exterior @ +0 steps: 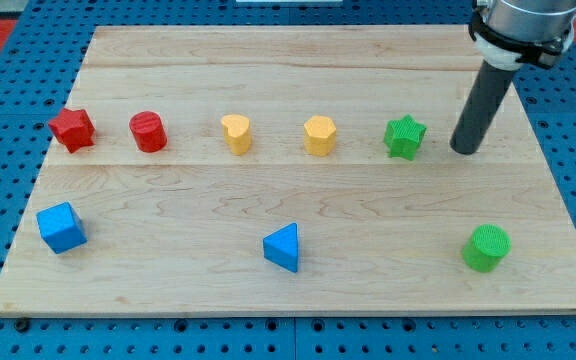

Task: Push the green circle right to the green star

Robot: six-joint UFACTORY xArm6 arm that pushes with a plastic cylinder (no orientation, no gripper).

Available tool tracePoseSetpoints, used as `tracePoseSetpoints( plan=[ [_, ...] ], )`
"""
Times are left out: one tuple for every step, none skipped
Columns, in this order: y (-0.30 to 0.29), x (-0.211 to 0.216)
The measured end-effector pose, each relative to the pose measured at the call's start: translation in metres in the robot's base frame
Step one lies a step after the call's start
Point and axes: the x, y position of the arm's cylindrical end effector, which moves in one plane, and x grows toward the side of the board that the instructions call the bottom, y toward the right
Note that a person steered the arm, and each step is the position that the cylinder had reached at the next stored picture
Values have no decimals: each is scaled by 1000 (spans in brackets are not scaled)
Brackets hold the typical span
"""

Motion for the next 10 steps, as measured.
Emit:
tracePoseSetpoints(
  plan=[
    [-32,-14],
    [-60,-16],
    [-22,-6],
    [6,43],
    [-69,47],
    [-101,119],
    [-73,182],
    [16,195],
    [0,151],
    [-1,130]
  ],
)
